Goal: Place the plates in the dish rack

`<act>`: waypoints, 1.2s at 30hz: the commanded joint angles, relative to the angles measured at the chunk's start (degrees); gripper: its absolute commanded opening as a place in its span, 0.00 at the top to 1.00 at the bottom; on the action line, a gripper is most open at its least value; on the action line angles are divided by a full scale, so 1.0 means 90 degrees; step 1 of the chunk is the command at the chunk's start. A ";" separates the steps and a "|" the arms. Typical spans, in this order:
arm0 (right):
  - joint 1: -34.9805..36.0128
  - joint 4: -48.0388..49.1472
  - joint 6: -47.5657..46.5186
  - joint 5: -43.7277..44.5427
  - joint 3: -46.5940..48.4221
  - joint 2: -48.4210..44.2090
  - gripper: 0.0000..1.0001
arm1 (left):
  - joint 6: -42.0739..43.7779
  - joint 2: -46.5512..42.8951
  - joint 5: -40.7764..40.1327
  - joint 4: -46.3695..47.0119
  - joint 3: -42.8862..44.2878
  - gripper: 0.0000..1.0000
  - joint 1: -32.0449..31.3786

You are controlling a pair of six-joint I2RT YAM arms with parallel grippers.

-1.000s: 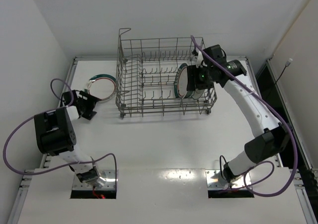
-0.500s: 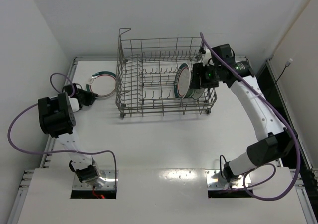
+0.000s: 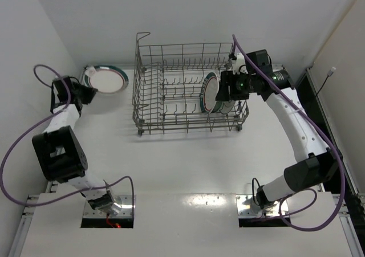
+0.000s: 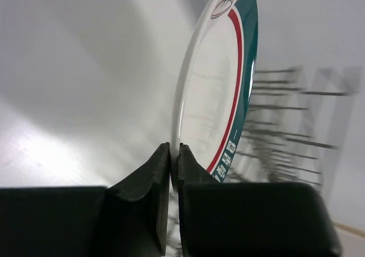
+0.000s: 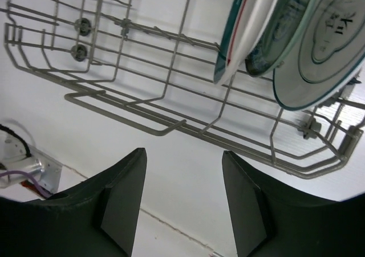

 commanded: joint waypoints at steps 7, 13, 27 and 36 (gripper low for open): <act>-0.0506 0.2229 0.0808 -0.3379 -0.0857 -0.0765 0.45 | -0.0439 -0.1940 0.1347 0.0486 0.1668 1.00 0.0122; -0.0585 0.6193 0.3441 -0.5320 -0.1913 -0.0961 0.42 | -0.1289 -0.2653 0.2130 0.1366 0.1025 1.00 -0.0180; -0.0517 0.7702 0.4190 -0.5010 -0.2373 -0.0717 0.35 | -0.1710 -0.2859 0.1994 0.1944 0.0057 1.00 -0.3383; -0.0575 0.7496 0.3857 -0.4950 -0.2509 -0.0590 0.71 | -0.1799 -0.2478 0.1935 0.2247 0.0310 1.00 -0.4643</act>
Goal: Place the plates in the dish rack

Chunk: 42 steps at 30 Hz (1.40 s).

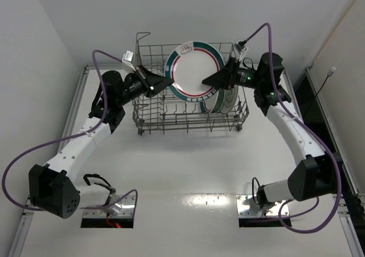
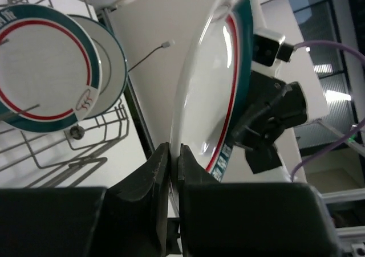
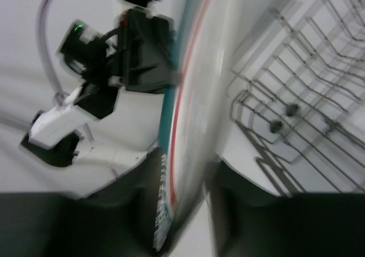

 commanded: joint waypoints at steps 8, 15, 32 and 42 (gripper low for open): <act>-0.0278 -0.1800 -0.1400 0.1512 0.0418 -0.0254 1.00 | 0.2057 0.0116 -0.0800 -0.2247 0.1216 0.93 0.0523; 0.0229 -0.4559 -0.2525 0.5509 0.1647 -0.0070 1.00 | 0.3905 0.0175 -0.2900 -0.4965 0.1903 0.51 0.1286; 0.1499 -0.6116 -0.3463 0.8226 0.3856 0.2656 1.00 | 0.4629 -0.0323 -0.3382 -0.5582 0.1395 0.30 0.2263; 0.1802 -0.6408 -0.3463 0.8793 0.4198 0.3301 1.00 | 0.4687 -0.0382 -0.3255 -0.5582 0.1327 0.30 0.2439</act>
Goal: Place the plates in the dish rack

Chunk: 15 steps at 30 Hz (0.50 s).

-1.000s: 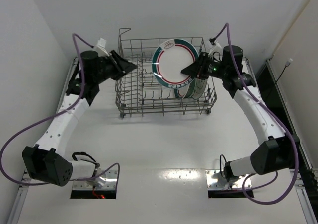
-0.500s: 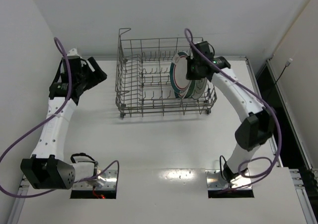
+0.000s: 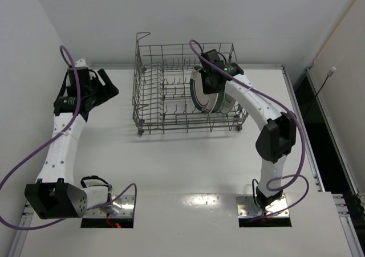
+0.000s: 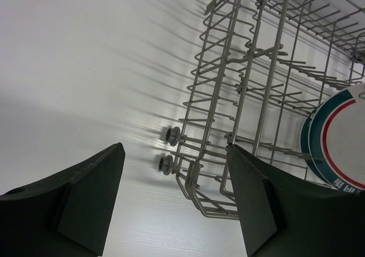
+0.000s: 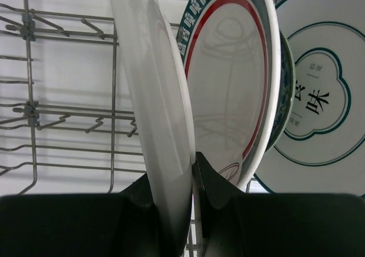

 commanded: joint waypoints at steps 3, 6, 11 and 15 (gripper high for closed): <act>-0.0022 0.0032 -0.0002 0.0765 0.0240 -0.0135 1.00 | 0.0119 -0.0209 0.0126 0.0075 -0.0060 0.30 0.0072; -0.0022 0.0178 -0.0060 0.1029 0.0181 -0.0448 1.00 | 0.0177 -0.0209 0.0126 0.0075 -0.0119 0.30 0.0072; -0.0022 -0.0056 -0.0129 0.1166 0.0600 -0.0517 1.00 | 0.0178 -0.0209 0.0126 0.0075 -0.0119 0.30 0.0072; -0.0022 -0.0056 -0.0129 0.1166 0.0542 -0.0313 1.00 | 0.0178 -0.0151 0.0126 0.0133 -0.0119 0.30 0.0130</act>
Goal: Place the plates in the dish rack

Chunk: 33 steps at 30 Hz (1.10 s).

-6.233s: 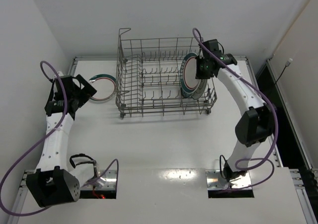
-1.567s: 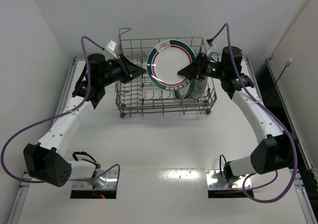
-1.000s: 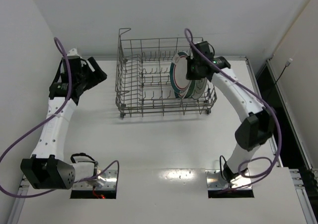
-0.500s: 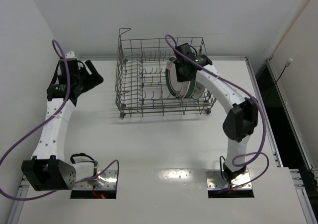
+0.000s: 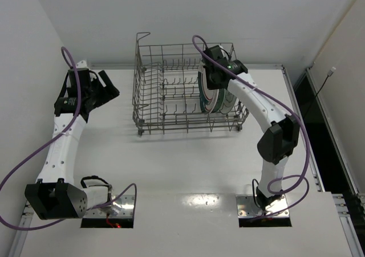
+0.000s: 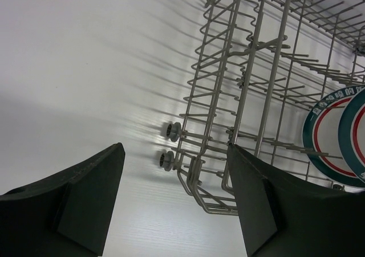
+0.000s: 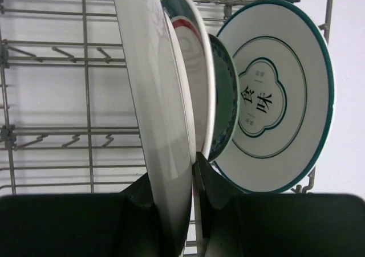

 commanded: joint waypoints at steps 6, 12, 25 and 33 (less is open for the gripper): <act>-0.0051 0.0226 0.0017 0.0121 0.0082 0.0031 1.00 | 0.0124 -0.0117 0.0034 0.0016 0.0056 0.30 0.0118; -0.0051 0.0226 0.0076 -0.0513 0.0064 0.0383 1.00 | 0.0124 -0.0117 0.0034 0.0016 0.0056 0.30 0.0118; 0.0008 0.0188 0.0261 -0.1998 -0.0357 0.0510 0.90 | 0.0124 -0.0117 0.0034 0.0016 0.0056 0.30 0.0118; -0.0050 -0.0115 0.0193 -0.2351 -0.0552 0.0384 0.84 | 0.0124 -0.0175 0.0034 0.0016 -0.0002 0.30 0.0118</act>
